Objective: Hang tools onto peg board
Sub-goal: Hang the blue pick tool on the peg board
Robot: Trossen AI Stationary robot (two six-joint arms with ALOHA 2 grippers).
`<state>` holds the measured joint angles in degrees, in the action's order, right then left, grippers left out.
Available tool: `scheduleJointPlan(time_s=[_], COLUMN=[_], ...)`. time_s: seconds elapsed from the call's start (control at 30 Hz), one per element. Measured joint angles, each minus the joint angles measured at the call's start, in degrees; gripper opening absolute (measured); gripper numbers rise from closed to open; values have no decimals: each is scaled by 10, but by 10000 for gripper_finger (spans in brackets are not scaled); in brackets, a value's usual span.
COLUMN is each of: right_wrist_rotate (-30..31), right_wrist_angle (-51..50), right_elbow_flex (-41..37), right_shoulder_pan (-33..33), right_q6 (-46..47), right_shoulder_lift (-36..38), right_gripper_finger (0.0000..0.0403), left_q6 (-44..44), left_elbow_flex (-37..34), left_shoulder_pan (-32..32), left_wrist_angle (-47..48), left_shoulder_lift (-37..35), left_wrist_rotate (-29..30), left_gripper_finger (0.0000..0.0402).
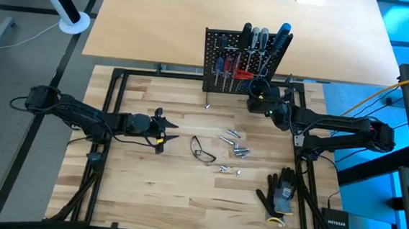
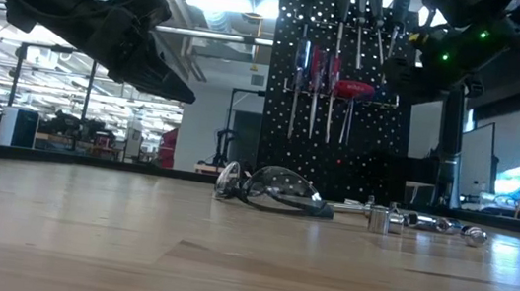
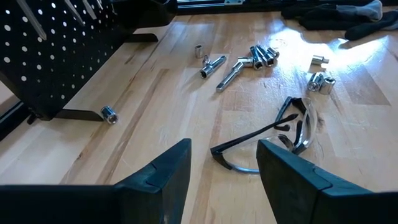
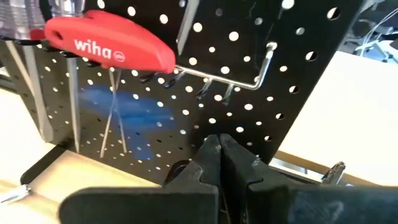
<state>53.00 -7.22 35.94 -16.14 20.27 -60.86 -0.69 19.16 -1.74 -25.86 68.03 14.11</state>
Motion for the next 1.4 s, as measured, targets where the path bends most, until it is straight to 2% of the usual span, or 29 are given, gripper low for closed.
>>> scheduleJointPlan(time_s=[0.2, 0.3, 0.43, 0.67, 0.77, 0.83, 0.93, 1.03, 1.2, 1.27, 1.4], right_wrist_rotate=[-1, -37, -122, -356, -415, -415, -384, -334, -262, -251, -240], right_wrist_angle=[-2, -2, 2, 15, 16, 18, 24, 37, 46, 45, 46], right_elbow_flex=[0, 0, 0, 0, 0, 0, 0, 0, 0, 0, 0], right_shoulder_pan=[0, 0, 0, 1, 7, 25, 69, 116, 167, 181, 200], right_q6=[0, -1, -7, -7, 5, 7, 7, 1, -4, -4, -1], right_shoulder_lift=[0, 0, 0, 0, -2, -7, -19, -39, -66, -76, -98], right_gripper_finger=[1, 1, 1, 1, 1, 1, 1, 1, 1, 1, 1], left_q6=[0, -1, 0, 2, 2, 2, 1, -4, -48, -90, -151], left_elbow_flex=[0, 0, 0, 0, 0, 0, 10, 60, 159, 188, 222], left_shoulder_pan=[0, 0, 0, 0, 0, 0, 0, 19, 94, 129, 190], left_wrist_angle=[0, 0, 0, 0, 0, 0, 17, 99, 241, 259, 280], left_shoulder_lift=[0, 0, 0, 0, 0, 0, 0, 0, 31, 50, 108], left_wrist_rotate=[0, 0, 0, 0, 0, 3, 36, 51, 50, 28, -83], left_gripper_finger=[172, 172, 172, 172, 172, 172, 172, 172, 172, 172, 172])
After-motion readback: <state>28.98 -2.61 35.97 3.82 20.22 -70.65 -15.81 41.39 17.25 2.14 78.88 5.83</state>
